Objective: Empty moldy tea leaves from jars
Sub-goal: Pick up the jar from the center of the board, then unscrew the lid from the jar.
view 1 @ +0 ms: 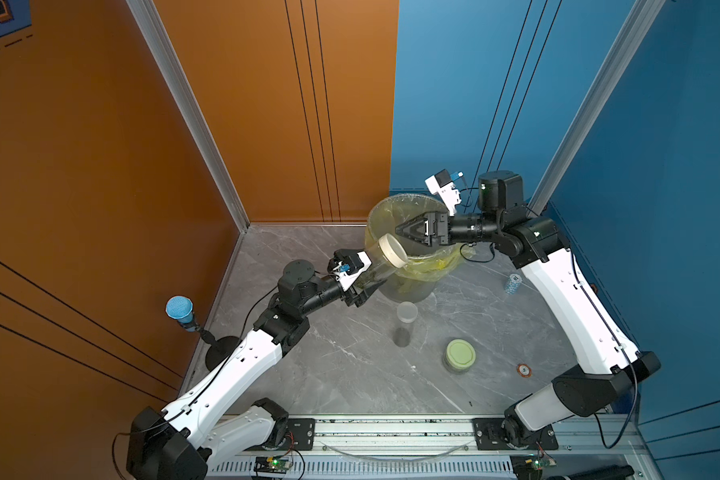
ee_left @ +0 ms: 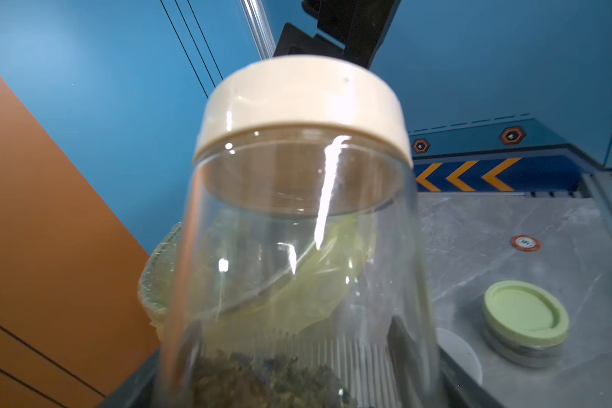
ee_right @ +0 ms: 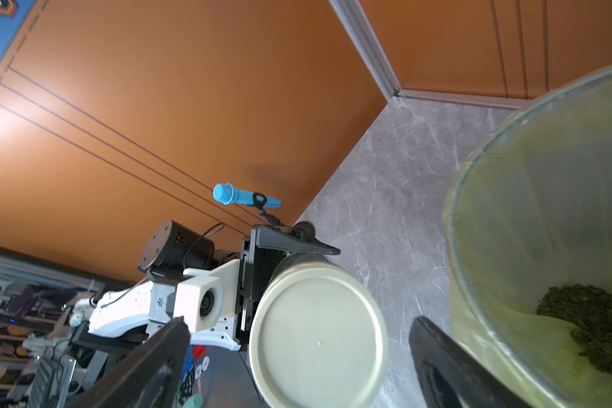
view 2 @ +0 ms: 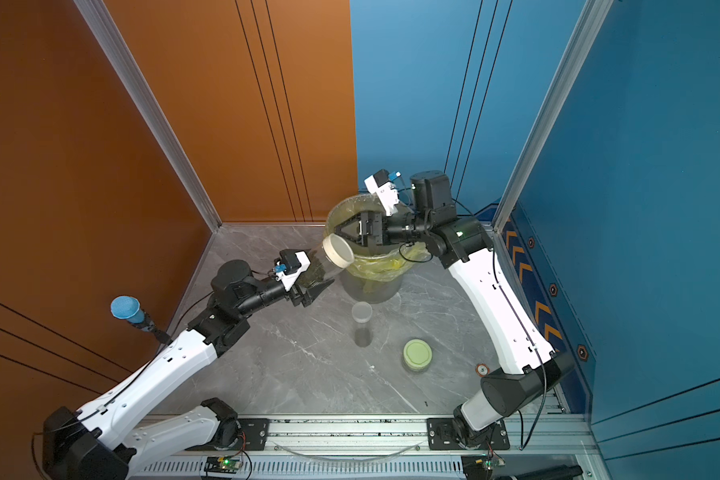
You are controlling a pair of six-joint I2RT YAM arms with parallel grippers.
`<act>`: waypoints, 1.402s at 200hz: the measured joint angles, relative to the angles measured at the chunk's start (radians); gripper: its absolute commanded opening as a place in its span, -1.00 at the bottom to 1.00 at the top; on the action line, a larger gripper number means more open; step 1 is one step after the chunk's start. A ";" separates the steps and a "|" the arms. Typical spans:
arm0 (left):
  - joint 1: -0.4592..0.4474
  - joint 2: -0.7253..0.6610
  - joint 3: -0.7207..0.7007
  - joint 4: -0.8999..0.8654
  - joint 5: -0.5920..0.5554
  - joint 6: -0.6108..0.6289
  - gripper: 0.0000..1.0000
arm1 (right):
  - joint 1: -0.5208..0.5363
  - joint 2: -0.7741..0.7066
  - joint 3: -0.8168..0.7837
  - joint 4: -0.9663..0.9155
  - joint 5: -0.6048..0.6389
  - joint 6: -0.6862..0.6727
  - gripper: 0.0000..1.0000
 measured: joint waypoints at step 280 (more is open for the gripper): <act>0.029 0.185 0.260 -0.005 -0.061 0.440 -0.36 | 0.005 0.133 0.068 0.049 -0.111 0.111 0.53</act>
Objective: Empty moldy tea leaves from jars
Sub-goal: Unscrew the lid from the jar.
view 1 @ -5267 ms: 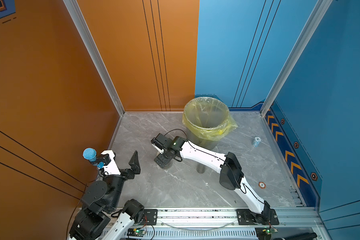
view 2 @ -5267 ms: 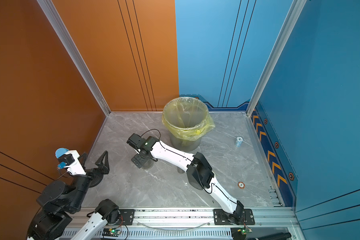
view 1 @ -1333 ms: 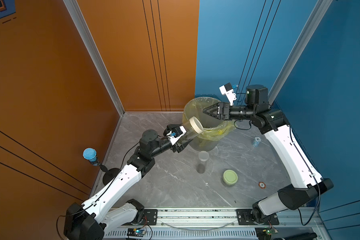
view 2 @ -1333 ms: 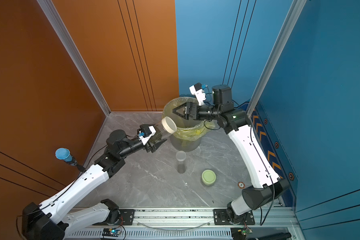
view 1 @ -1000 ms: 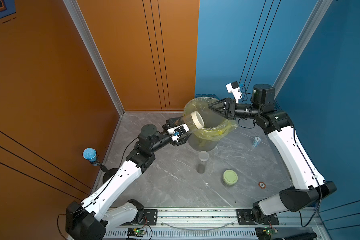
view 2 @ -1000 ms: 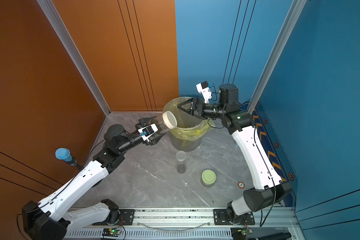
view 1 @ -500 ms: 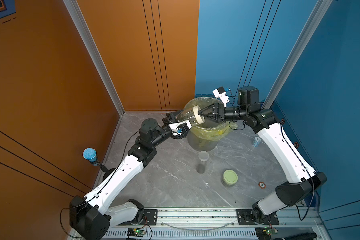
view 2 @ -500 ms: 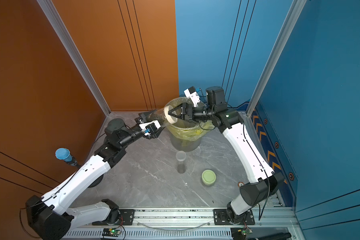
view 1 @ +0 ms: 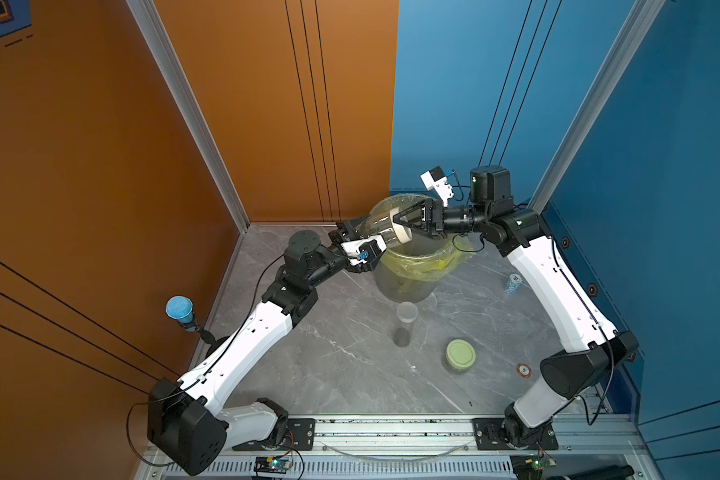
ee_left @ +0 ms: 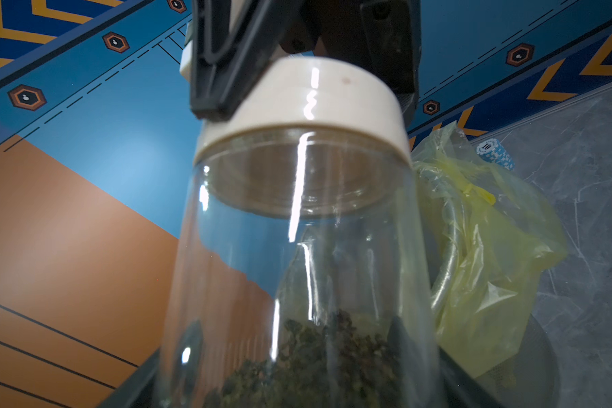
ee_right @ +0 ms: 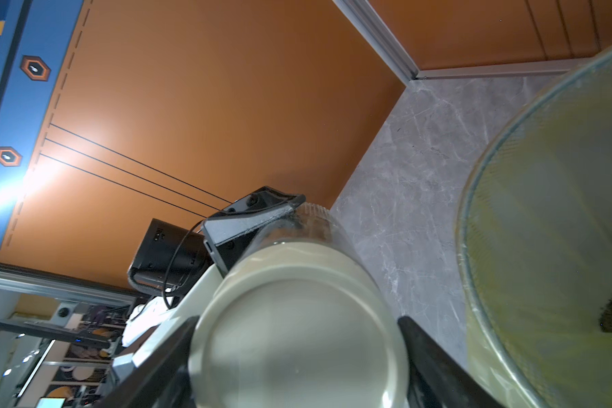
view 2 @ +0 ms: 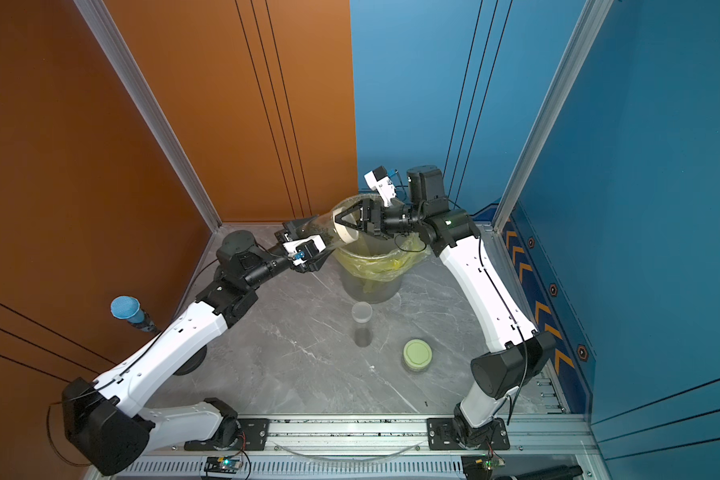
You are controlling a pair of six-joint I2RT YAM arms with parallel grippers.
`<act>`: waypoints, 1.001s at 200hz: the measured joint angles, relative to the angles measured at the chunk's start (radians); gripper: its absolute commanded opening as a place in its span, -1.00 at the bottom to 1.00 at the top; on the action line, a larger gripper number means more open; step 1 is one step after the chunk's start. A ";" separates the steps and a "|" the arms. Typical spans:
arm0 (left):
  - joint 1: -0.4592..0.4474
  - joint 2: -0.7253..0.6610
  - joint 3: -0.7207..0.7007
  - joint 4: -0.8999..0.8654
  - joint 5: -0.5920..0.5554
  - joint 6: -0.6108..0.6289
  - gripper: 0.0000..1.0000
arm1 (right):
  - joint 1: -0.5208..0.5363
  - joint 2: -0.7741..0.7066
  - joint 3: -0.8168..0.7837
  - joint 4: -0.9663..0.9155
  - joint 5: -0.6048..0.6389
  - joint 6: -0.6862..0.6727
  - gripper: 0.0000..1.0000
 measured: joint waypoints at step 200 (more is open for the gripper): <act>0.108 0.072 0.206 -0.290 0.355 -0.388 -0.43 | -0.007 0.019 0.057 -0.021 -0.066 -0.204 0.01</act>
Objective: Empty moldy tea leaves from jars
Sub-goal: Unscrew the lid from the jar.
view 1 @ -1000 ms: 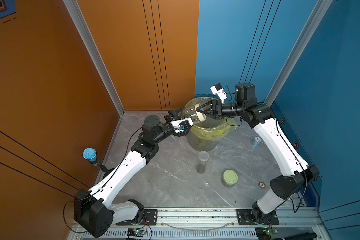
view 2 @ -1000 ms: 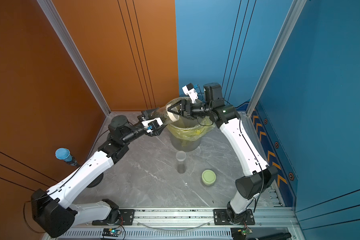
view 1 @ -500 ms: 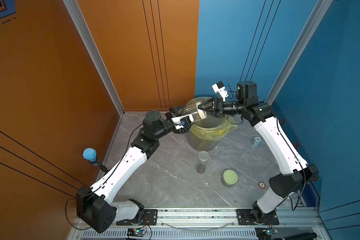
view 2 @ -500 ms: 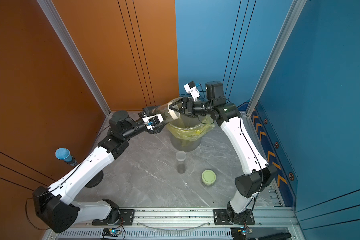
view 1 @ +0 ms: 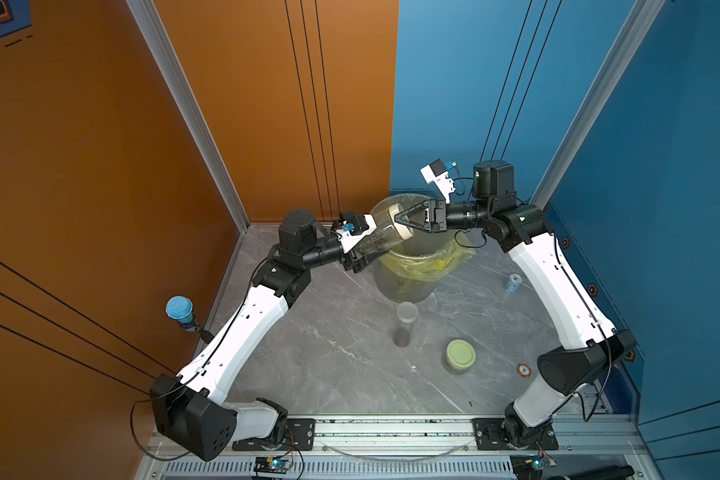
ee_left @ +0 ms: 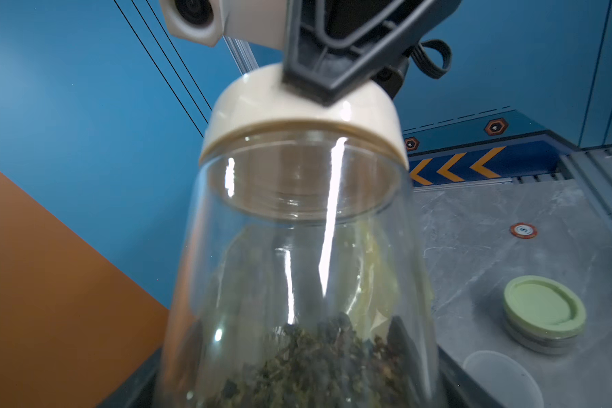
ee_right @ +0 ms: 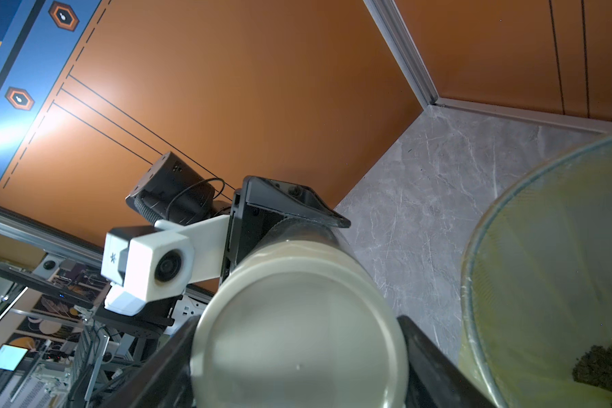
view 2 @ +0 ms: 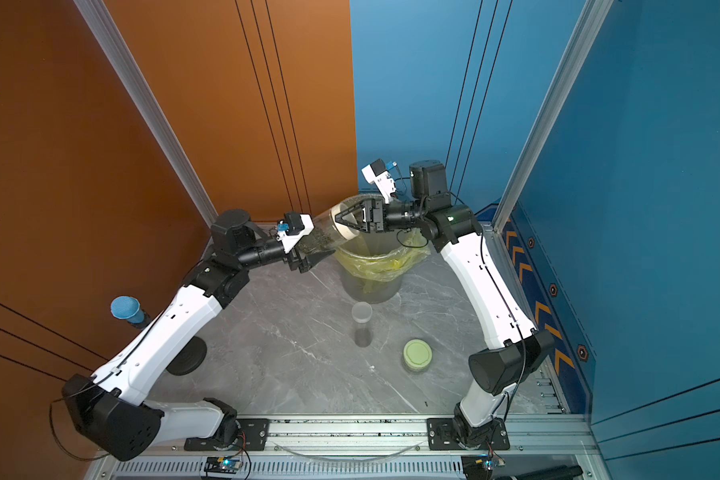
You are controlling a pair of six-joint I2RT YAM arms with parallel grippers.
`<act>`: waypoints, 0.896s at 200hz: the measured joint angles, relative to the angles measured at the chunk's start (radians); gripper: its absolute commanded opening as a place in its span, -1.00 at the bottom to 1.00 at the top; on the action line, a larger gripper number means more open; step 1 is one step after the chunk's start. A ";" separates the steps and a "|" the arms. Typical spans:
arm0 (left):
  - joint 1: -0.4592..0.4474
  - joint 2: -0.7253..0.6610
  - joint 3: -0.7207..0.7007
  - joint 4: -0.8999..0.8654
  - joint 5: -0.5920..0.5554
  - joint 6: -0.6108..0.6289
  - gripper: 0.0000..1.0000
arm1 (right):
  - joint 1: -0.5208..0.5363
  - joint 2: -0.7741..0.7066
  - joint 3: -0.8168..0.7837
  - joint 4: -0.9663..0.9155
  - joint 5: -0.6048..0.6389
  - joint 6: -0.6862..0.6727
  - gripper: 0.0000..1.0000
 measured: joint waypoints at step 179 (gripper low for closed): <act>-0.019 -0.069 -0.064 0.121 -0.100 0.033 -0.42 | -0.128 -0.114 -0.075 0.098 -0.036 0.144 0.99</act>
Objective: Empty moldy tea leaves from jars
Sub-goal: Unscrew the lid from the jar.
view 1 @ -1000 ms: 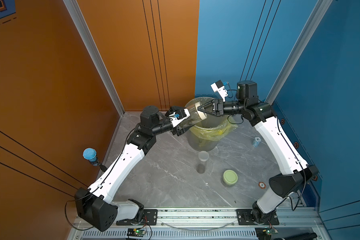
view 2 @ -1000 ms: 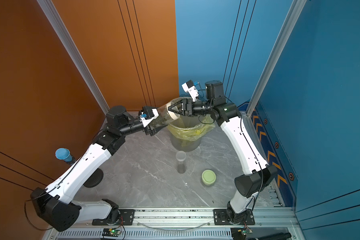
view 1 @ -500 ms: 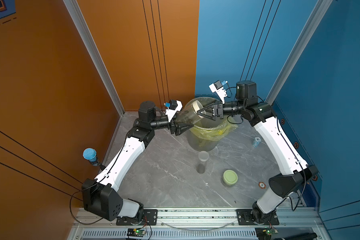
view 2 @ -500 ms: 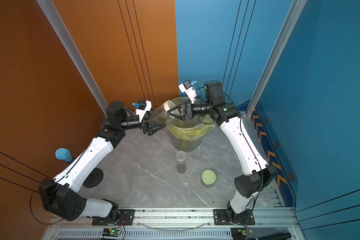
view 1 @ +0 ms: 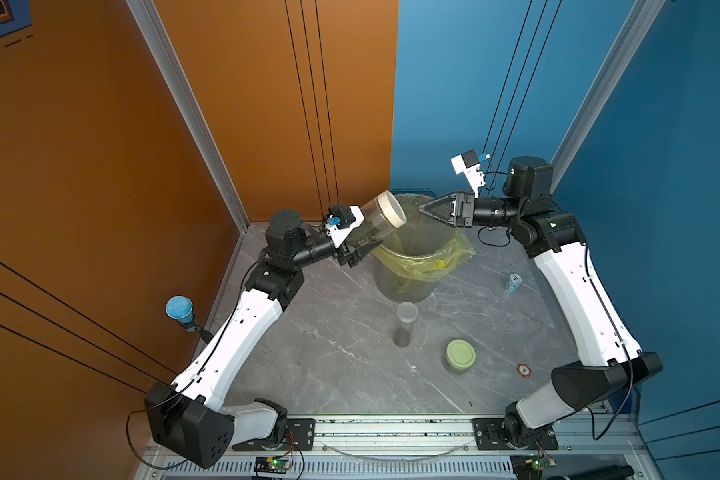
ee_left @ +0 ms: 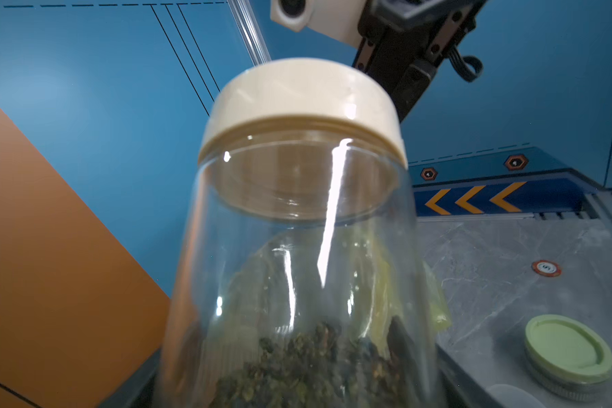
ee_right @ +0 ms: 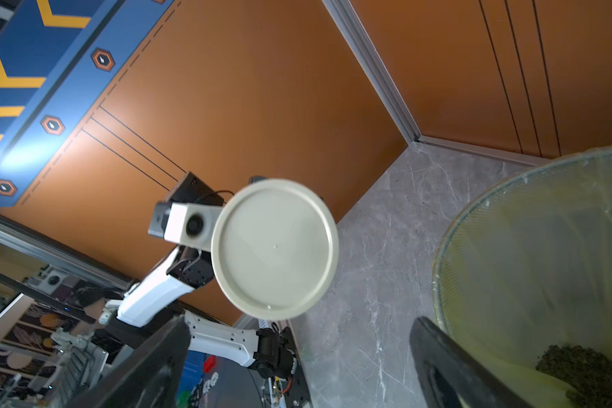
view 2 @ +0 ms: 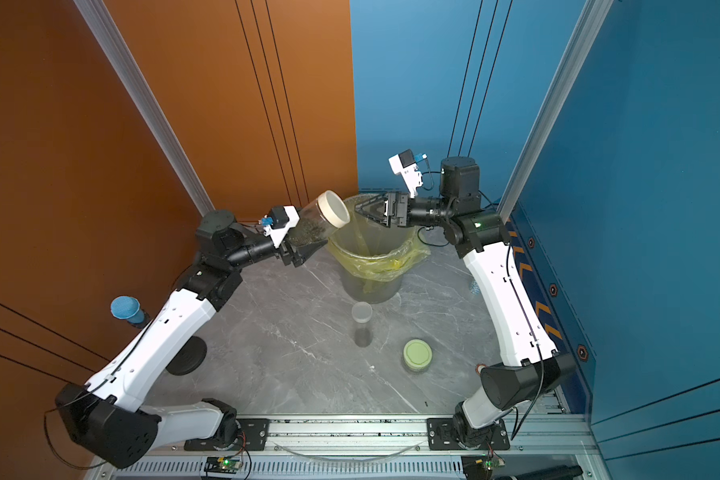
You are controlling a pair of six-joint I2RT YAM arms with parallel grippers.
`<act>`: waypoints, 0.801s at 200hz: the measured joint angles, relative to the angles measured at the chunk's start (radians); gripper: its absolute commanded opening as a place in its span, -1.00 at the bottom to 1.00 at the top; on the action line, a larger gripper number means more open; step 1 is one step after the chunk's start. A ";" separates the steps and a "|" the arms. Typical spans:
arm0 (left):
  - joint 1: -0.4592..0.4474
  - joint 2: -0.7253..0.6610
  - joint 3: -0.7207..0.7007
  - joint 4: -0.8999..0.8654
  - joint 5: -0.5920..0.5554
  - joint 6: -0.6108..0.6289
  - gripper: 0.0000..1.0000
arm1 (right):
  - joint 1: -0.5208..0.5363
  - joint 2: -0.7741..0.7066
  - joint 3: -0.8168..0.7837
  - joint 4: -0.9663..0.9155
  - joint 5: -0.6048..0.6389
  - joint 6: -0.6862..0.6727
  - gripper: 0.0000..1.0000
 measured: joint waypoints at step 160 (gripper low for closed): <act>-0.136 -0.025 -0.128 0.207 -0.432 0.565 -0.44 | 0.069 0.026 -0.083 0.039 -0.022 0.163 0.99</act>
